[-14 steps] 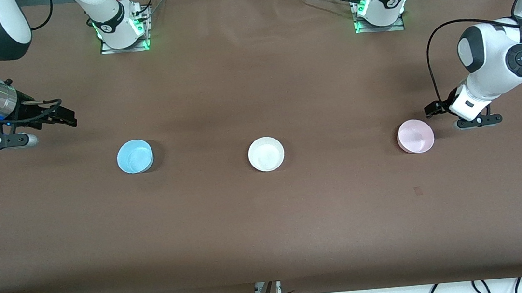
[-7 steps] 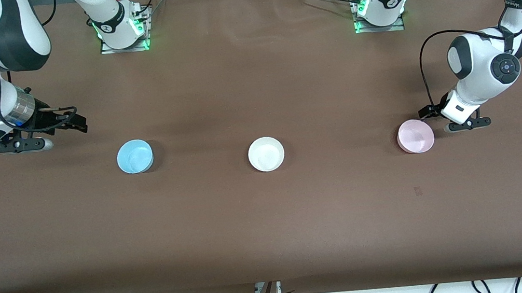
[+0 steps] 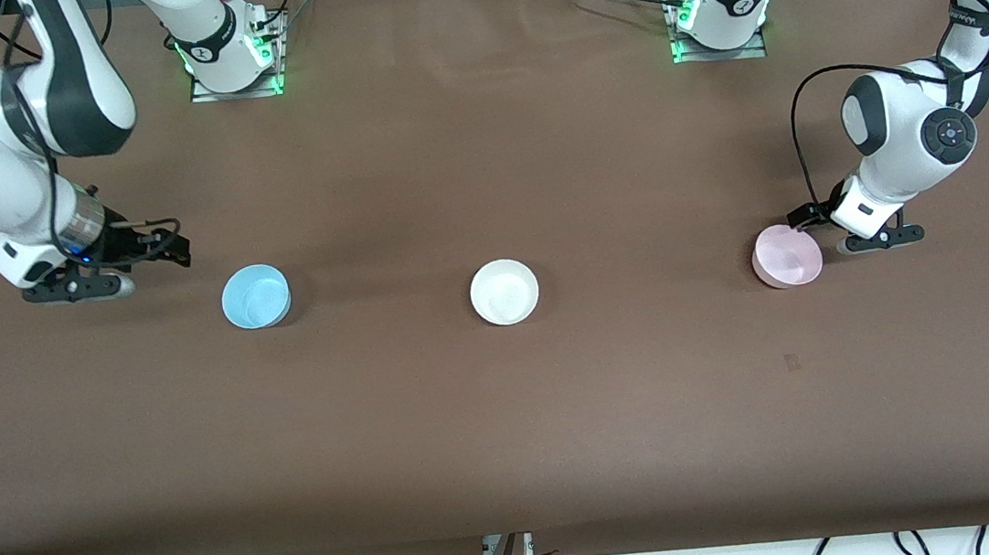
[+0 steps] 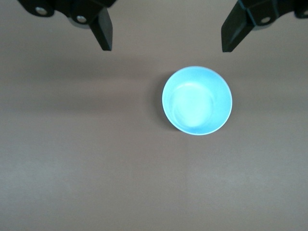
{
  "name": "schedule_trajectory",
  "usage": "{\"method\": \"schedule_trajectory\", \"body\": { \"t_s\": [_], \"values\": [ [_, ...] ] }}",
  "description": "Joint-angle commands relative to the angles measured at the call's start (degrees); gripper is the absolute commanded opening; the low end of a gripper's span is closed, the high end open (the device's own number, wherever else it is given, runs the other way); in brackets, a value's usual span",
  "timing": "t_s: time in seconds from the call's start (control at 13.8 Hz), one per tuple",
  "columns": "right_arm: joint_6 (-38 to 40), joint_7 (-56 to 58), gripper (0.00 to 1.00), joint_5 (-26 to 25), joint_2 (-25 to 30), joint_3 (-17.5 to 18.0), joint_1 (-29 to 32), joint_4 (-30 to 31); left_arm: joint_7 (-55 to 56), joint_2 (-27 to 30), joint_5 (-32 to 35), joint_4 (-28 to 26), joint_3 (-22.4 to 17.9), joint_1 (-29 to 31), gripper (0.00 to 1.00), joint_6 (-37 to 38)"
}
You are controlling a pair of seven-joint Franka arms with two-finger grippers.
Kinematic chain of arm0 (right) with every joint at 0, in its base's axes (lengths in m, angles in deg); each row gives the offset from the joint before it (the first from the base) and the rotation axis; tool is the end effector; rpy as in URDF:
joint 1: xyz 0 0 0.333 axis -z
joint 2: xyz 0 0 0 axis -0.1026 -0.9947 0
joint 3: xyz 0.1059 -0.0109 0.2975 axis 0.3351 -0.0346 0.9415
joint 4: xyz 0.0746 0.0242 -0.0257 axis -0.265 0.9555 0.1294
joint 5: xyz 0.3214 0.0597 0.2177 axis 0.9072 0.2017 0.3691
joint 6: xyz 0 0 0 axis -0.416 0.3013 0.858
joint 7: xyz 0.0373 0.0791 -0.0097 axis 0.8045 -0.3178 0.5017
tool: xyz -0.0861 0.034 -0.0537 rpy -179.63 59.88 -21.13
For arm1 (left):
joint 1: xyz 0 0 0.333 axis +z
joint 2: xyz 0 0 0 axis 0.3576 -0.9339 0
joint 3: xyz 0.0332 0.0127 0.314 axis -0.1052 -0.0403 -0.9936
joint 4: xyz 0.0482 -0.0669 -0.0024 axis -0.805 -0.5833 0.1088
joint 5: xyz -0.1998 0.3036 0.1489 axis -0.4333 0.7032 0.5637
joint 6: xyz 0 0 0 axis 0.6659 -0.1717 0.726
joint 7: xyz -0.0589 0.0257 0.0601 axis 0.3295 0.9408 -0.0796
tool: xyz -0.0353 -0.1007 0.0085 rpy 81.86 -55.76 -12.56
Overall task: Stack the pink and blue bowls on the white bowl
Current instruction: 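Move the left gripper to the pink bowl while the right gripper approaches the blue bowl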
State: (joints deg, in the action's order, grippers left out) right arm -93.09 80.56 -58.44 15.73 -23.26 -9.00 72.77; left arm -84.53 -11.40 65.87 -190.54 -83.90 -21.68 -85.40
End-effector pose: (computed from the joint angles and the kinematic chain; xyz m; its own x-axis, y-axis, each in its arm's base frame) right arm 0.5457 0.0240 0.3701 0.9995 -0.0002 -0.0322 -0.0006 -0.9999 -0.0115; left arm 0.5071 0.0753 0.2001 0.9908 0.1166 -0.0689 0.1159 -0.9932 -0.0151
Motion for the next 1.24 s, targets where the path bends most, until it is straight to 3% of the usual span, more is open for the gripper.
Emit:
{"method": "schedule_trajectory", "body": {
  "t_s": [0.0, 0.65, 0.87, 1.16],
  "values": [
    [-3.7, 0.0, 1.0, -0.1, -3.2, 0.1, -0.4, 0.2, -0.9, -1.0, -2.9, 2.6, 0.4, -0.3, 1.0, -0.1],
    [-11.5, 0.8, 0.97, -0.4, -10.6, 0.1, -0.5, 0.3, 3.5, -4.0, -3.0, 6.7, 2.5, -0.4, 0.99, 0.2],
    [-15.5, 0.8, 0.95, -0.4, -13.4, 0.1, -0.5, 1.2, 3.2, -4.4, -3.0, 6.7, 2.5, -0.4, 0.92, 0.1],
    [-18.2, 0.8, 0.83, -0.4, -14.9, 0.1, -0.5, 2.3, 2.8, -4.4, -3.0, 6.7, 2.5, -0.4, 0.79, 0.1]
  ]
}}
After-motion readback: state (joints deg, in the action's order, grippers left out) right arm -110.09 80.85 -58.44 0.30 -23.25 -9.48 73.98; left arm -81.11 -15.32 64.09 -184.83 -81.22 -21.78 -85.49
